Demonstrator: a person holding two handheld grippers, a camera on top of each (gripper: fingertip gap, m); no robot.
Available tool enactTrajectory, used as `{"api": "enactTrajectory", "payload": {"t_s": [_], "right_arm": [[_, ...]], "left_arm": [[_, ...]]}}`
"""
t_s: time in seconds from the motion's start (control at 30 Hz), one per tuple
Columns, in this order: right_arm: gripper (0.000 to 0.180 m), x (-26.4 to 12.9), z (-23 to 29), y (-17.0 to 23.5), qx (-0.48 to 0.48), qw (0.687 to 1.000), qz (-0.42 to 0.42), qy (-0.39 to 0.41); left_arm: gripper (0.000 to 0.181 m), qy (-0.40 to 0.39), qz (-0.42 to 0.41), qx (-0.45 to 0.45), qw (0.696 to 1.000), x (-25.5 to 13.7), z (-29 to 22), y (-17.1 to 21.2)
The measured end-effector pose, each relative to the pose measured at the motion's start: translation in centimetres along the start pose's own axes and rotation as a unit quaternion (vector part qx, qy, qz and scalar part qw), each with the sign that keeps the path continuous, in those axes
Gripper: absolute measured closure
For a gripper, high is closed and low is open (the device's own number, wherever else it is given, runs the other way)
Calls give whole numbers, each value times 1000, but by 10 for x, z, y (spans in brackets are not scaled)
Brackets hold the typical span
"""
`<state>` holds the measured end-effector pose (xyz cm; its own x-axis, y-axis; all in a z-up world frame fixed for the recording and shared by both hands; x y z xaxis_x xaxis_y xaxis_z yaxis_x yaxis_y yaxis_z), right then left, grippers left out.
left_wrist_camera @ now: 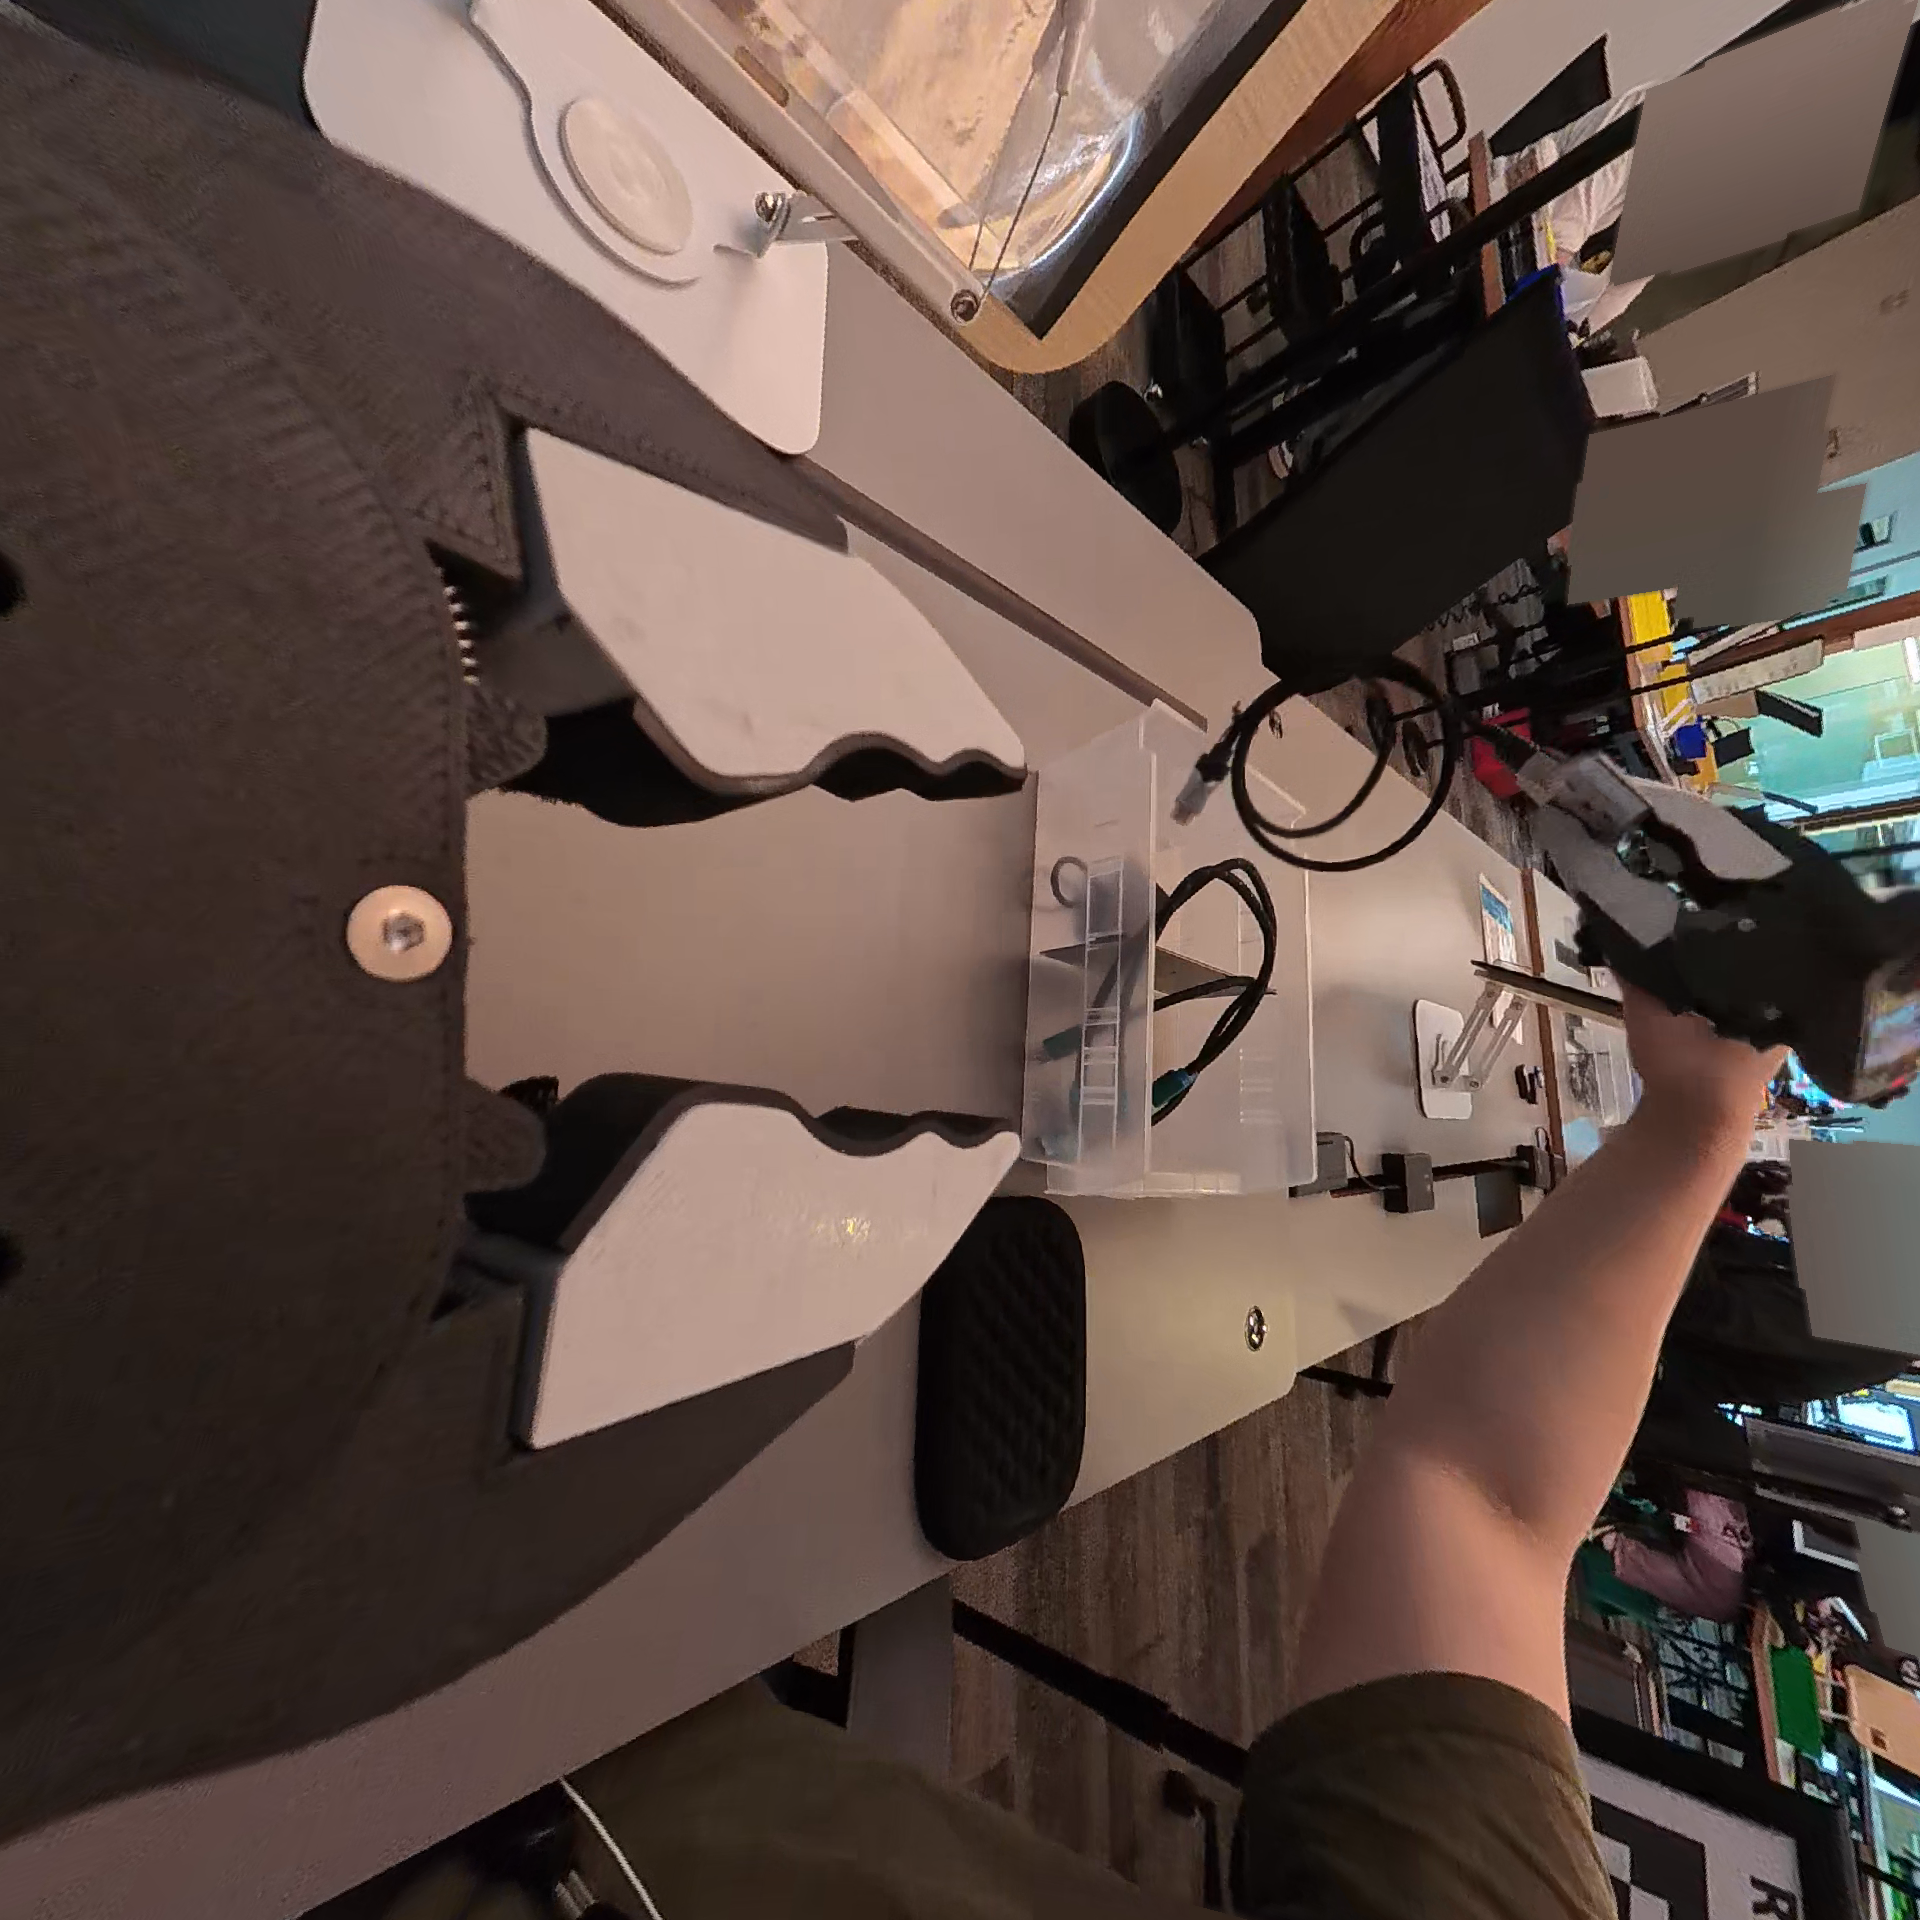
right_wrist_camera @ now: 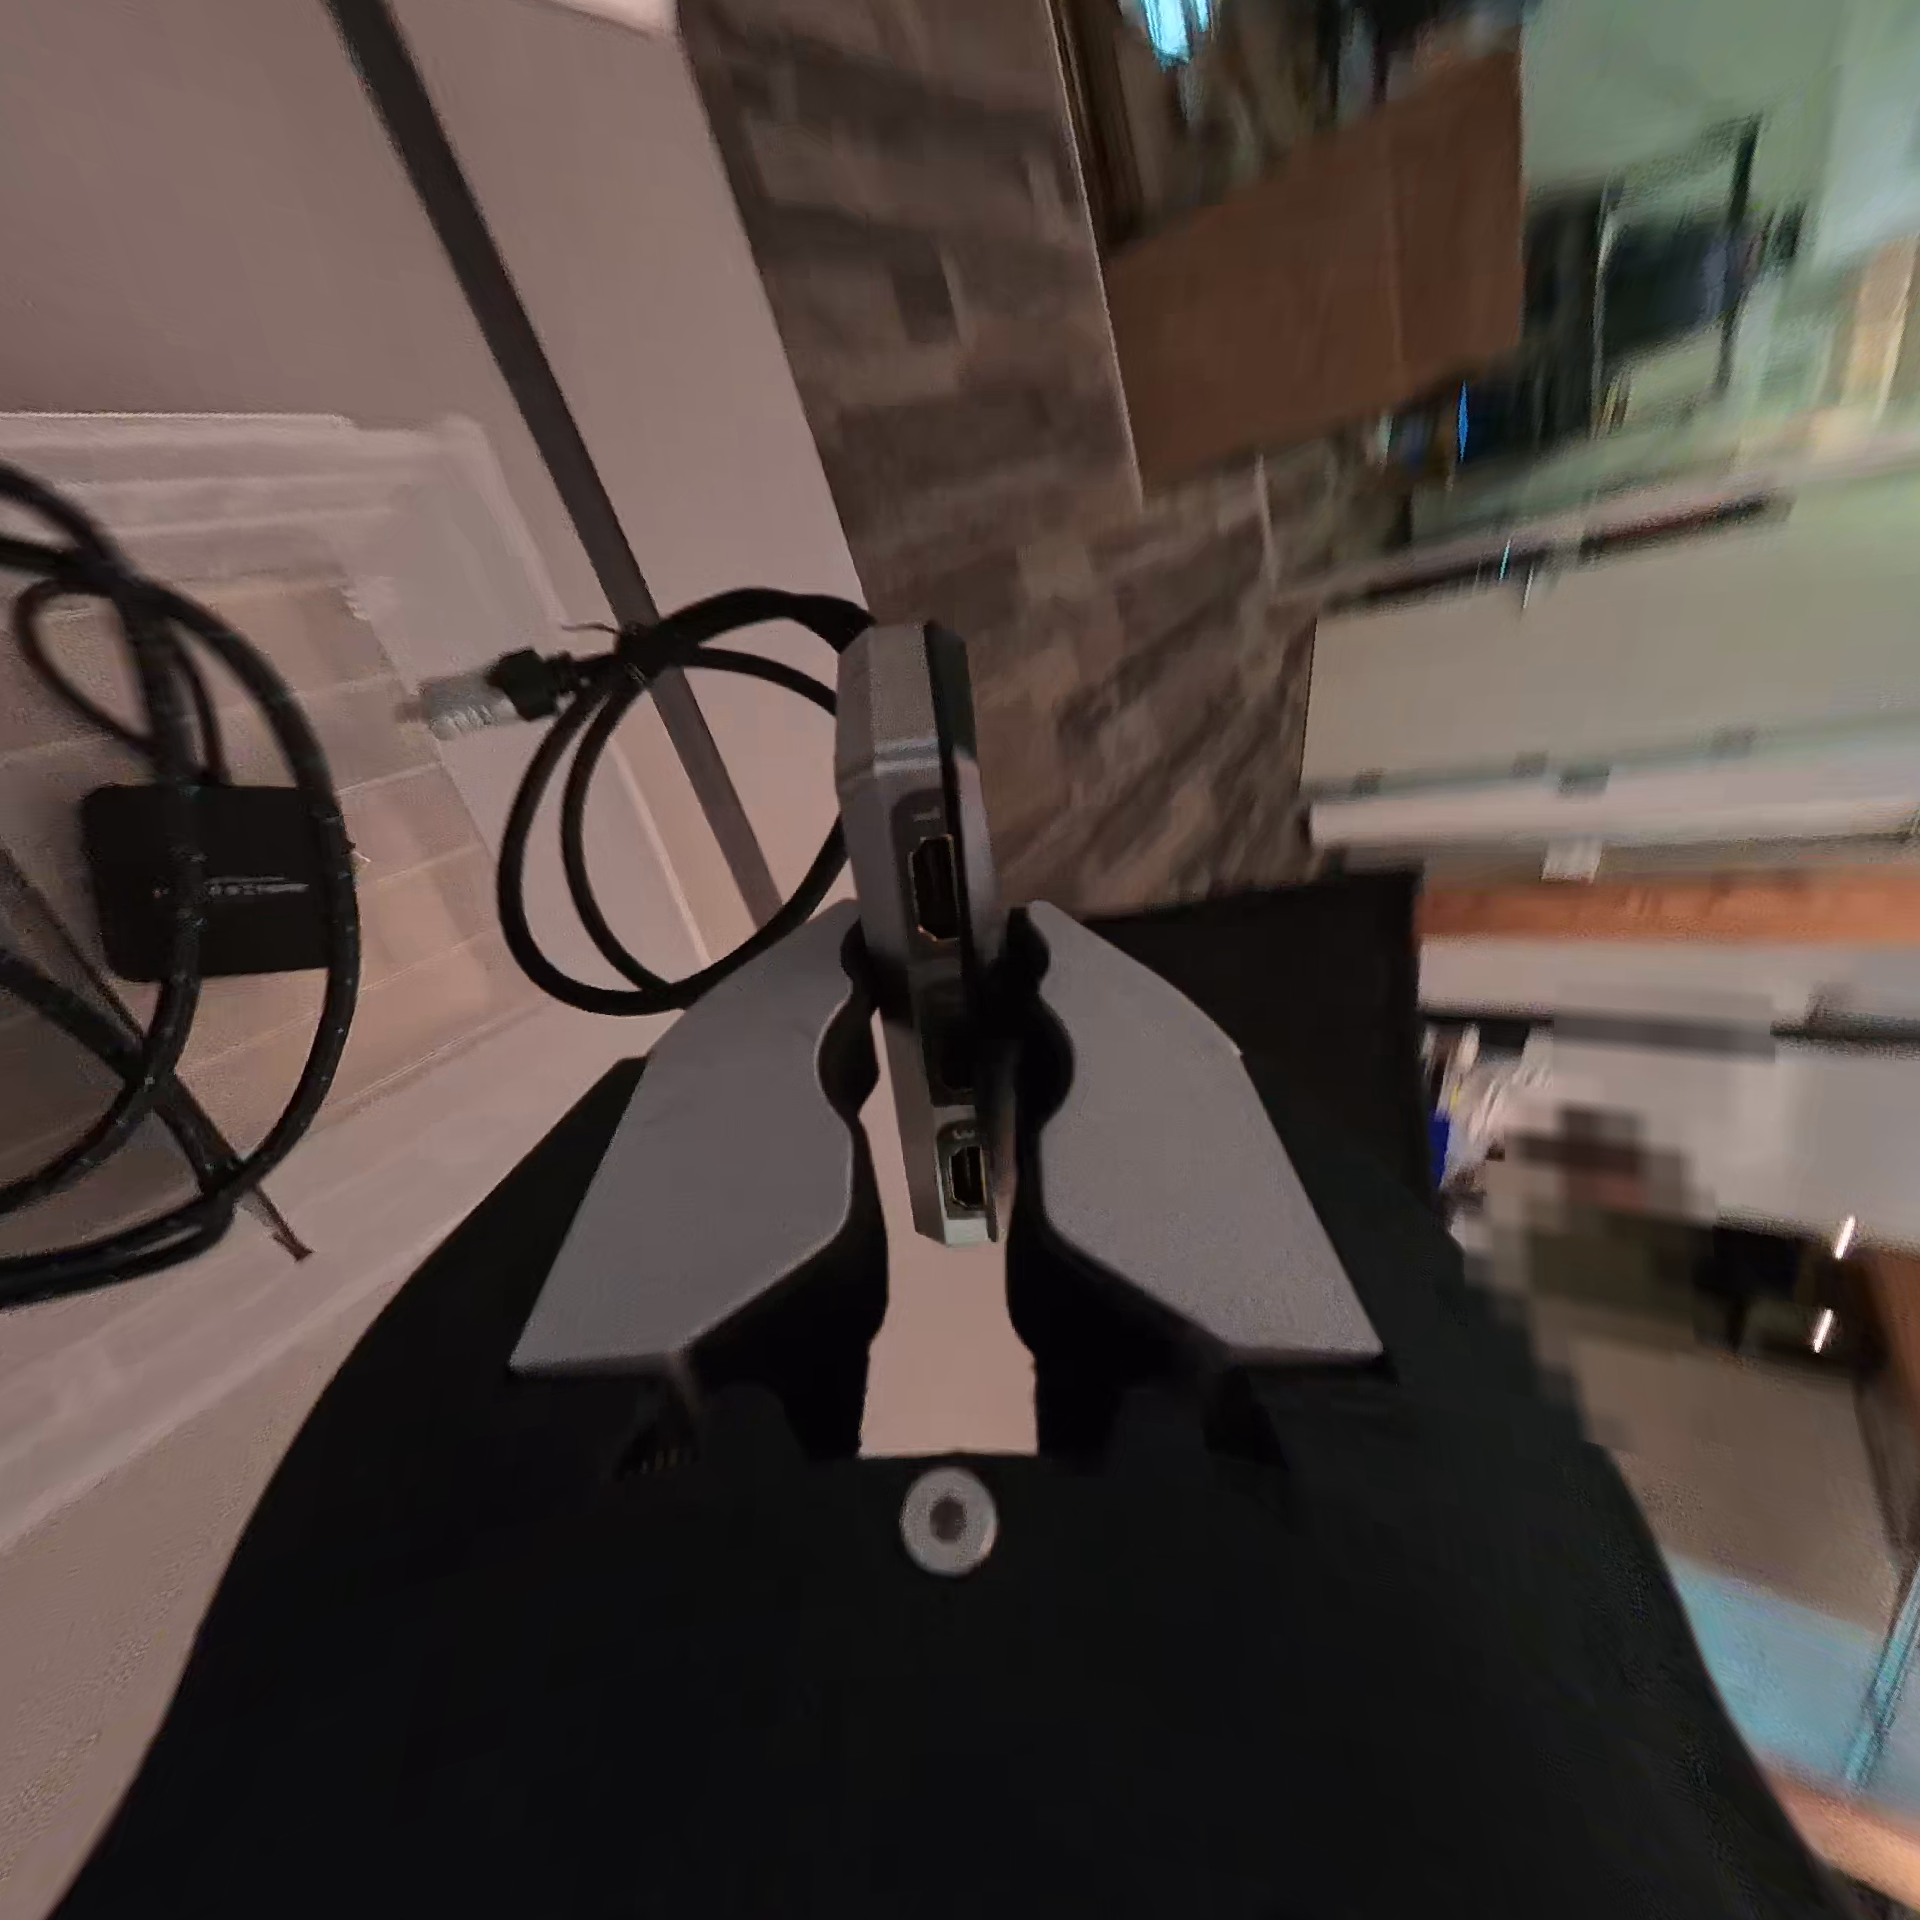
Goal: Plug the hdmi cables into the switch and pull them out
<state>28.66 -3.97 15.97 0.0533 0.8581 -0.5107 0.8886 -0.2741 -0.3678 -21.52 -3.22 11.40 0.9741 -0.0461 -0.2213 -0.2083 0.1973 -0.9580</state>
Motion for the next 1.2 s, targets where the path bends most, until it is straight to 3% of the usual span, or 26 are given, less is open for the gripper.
{"api": "enactTrajectory", "payload": {"t_s": [0.1,0.27,0.37,0.53,0.7,1.0,1.2], "right_arm": [[156,-2,9,6,-45,997,-42,-40],[156,16,32,28,21,982,-50,-180],[157,47,44,44,74,969,7,-238],[156,96,60,73,250,898,128,-340],[156,119,86,90,266,875,184,-361],[155,120,98,88,254,891,178,-332],[135,98,86,97,318,895,162,-267]], "left_arm": [[124,-2,3,-1,1000,0,2,2],[125,9,-1,-4,1000,2,2,3],[125,17,-1,-7,1000,6,2,3],[124,20,13,-4,1000,13,0,5],[124,21,10,-3,1000,12,-1,4],[122,21,8,-7,1000,11,0,3],[117,-9,0,-12,1000,1,2,0]]}}
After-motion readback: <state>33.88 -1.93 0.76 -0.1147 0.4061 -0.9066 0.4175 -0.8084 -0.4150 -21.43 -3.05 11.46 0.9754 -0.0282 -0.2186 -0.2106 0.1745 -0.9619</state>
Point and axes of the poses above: each gripper's, where its closed fingertips meet, x out along the fingers, y out of its underside, z = x × y across the jaws, the point moved 8 cm from there along -x, back along the fingers, and after that the axes turned 4 degrees about x, right-handed, at the moved point
